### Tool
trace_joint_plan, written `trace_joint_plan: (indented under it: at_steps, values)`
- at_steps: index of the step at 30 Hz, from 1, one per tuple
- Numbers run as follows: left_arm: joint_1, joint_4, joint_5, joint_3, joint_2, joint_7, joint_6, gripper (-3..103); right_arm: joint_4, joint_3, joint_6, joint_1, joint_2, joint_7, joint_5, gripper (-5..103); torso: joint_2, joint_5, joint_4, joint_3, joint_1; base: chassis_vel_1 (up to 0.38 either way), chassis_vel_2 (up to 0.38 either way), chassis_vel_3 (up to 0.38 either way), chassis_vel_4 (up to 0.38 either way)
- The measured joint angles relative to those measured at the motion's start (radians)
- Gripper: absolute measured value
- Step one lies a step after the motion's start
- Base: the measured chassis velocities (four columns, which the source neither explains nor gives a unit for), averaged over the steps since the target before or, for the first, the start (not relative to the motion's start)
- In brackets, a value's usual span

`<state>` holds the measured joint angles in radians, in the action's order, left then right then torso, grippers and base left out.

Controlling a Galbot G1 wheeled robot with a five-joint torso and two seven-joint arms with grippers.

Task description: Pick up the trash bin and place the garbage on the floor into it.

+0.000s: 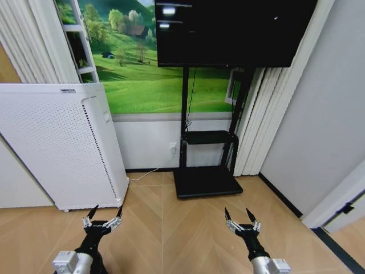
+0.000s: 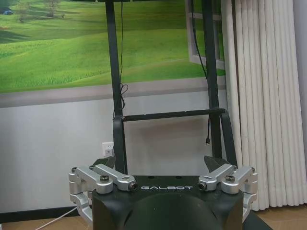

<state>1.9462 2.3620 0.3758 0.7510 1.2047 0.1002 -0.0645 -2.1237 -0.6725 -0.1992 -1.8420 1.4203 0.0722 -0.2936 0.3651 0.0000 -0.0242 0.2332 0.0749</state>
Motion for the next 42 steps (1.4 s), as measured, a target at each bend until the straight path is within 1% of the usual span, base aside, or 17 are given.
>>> trace_joint_plan:
  at_steps: [3, 9, 14, 18, 20, 24, 27, 37, 42]
  values:
    - [0.000, 0.000, 0.000, 0.000, 0.000, 0.000, 0.000, 100, 0.000, 0.000, 0.000, 0.000, 0.000, 0.000, 0.000, 100, 0.012, 0.0000, 0.0000, 0.008, 0.004, 0.000, 0.000, 0.000, 0.000]
    - [0.000, 0.000, 0.000, 0.000, 0.000, 0.000, 0.000, 100, 0.000, 0.000, 0.000, 0.000, 0.000, 0.000, 0.000, 100, 0.023, 0.0000, 0.0000, 0.015, 0.008, 0.000, 0.000, 0.000, 0.000]
    - [0.000, 0.000, 0.000, 0.000, 0.000, 0.000, 0.000, 100, 0.000, 0.000, 0.000, 0.000, 0.000, 0.000, 0.000, 100, 0.048, 0.0000, 0.0000, 0.030, 0.018, 0.000, 0.000, 0.000, 0.000]
    - [0.000, 0.000, 0.000, 0.000, 0.000, 0.000, 0.000, 100, 0.000, 0.000, 0.000, 0.000, 0.000, 0.000, 0.000, 100, 0.059, 0.0000, 0.0001, 0.036, 0.023, 0.000, 0.000, 0.000, 0.000]
    - [0.000, 0.000, 0.000, 0.000, 0.000, 0.000, 0.000, 100, 0.000, 0.000, 0.000, 0.000, 0.000, 0.000, 0.000, 100, 0.073, 0.0000, 0.0001, 0.045, 0.028, 0.000, 0.000, 0.000, 0.000]
    - [0.000, 0.000, 0.000, 0.000, 0.000, 0.000, 0.000, 100, 0.000, 0.000, 0.000, 0.000, 0.000, 0.000, 0.000, 100, 0.083, 0.0000, 0.0001, 0.052, 0.031, 0.000, 0.000, 0.000, 0.000]
    - [0.000, 0.000, 0.000, 0.000, 0.000, 0.000, 0.000, 100, 0.000, 0.000, 0.000, 0.000, 0.000, 0.000, 0.000, 100, 0.103, 0.0000, 0.0001, 0.065, 0.038, 0.000, 0.000, 0.000, 0.000]
    - [0.000, 0.000, 0.000, 0.000, 0.000, 0.000, 0.000, 100, 0.000, 0.000, 0.000, 0.000, 0.000, 0.000, 0.000, 100, 0.137, 0.0000, 0.0000, 0.086, 0.052, 0.000, 0.000, 0.000, 0.000]
    - [0.000, 0.000, 0.000, 0.000, 0.000, 0.000, 0.000, 100, 0.000, 0.000, 0.000, 0.000, 0.000, 0.000, 0.000, 100, 0.164, 0.0000, 0.0000, 0.101, 0.062, 0.000, 0.000, 0.000, 0.000]
